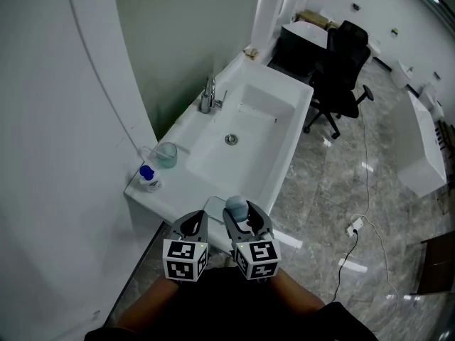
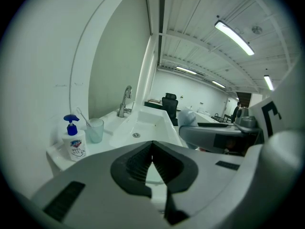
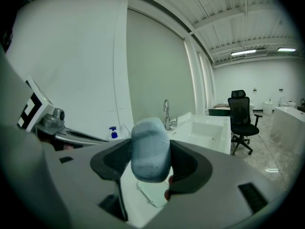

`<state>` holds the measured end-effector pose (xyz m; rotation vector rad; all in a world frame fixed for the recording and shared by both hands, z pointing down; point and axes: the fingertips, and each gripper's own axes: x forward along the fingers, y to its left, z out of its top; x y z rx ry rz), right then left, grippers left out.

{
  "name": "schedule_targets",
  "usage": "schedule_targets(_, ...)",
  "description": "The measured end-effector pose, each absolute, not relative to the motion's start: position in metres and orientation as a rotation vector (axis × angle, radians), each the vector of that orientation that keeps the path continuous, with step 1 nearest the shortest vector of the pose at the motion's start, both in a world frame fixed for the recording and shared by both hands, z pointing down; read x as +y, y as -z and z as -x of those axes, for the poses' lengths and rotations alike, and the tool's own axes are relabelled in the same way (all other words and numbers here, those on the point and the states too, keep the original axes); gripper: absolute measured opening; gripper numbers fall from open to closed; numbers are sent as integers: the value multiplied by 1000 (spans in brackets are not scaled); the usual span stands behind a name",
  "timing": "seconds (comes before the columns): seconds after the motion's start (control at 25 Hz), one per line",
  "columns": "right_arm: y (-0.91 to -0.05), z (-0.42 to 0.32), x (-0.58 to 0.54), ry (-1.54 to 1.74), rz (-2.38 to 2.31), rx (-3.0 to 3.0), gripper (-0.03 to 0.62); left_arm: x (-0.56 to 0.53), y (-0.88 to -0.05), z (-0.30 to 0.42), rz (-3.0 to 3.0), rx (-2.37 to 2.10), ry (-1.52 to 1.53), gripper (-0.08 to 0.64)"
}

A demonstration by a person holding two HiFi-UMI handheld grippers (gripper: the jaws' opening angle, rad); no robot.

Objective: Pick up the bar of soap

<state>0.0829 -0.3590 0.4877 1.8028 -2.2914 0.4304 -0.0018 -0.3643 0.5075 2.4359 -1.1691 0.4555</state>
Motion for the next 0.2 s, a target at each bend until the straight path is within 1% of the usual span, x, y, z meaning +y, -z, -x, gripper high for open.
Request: schedule_targets(0.2, -490, -82, -357, -440, -1805, -2286, 261, -364, -508, 4, -2440, -1171, -452, 9)
